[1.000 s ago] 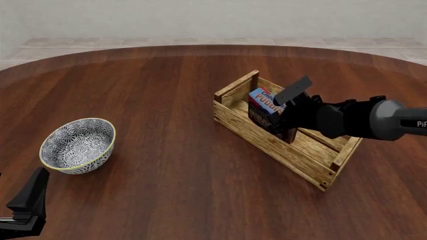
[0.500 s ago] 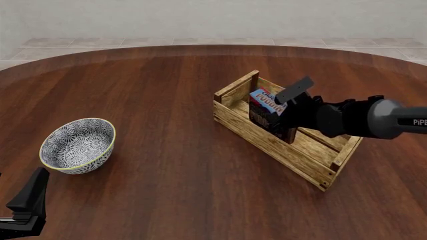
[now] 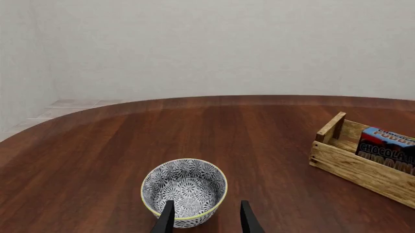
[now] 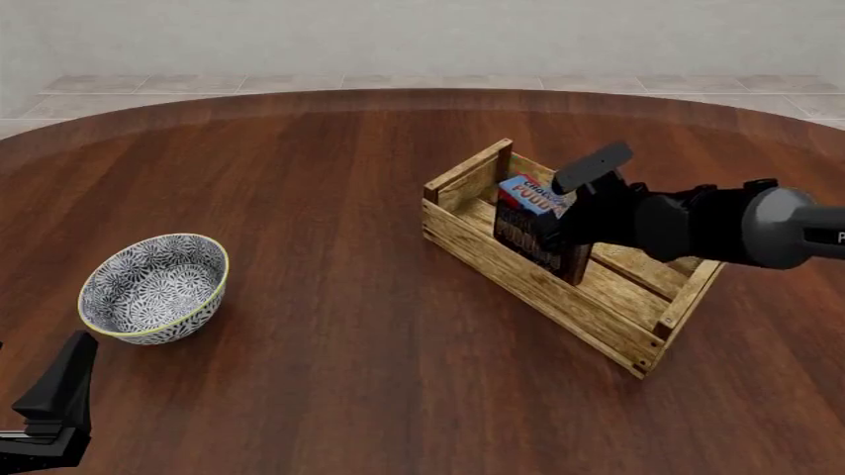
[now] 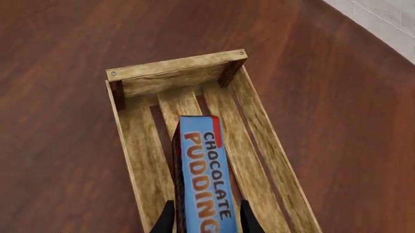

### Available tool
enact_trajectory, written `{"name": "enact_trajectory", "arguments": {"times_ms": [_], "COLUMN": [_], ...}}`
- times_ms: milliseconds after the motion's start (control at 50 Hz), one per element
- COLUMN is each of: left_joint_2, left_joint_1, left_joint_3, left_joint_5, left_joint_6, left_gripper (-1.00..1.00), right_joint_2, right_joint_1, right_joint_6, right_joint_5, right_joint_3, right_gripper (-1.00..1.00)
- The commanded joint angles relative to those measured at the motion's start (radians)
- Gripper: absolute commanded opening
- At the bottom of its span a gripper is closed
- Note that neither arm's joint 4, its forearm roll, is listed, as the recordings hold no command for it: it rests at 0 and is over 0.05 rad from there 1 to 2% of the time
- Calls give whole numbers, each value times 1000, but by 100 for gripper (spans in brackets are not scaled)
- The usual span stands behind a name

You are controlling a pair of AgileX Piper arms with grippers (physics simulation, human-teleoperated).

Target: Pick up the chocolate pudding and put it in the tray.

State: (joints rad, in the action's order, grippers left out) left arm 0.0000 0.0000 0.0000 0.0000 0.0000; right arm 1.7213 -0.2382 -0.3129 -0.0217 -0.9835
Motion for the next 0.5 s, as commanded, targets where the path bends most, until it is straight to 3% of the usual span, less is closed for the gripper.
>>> {"name": "enact_trajectory", "arguments": {"times_ms": [20, 500], "left_joint_2": [0, 0], "left_joint_1": [0, 0], "left_joint_3": [0, 0], "left_joint_5": [0, 0], "left_joint_6": [0, 0], "left_gripper": [100, 100], "right_joint_2": [-64, -365], "right_joint_1": [-4, -28], "right_joint_6": [13, -21], "right_joint_5": [46, 223], "right_joint_3": [-7, 1], "right_gripper": [100, 100]}}
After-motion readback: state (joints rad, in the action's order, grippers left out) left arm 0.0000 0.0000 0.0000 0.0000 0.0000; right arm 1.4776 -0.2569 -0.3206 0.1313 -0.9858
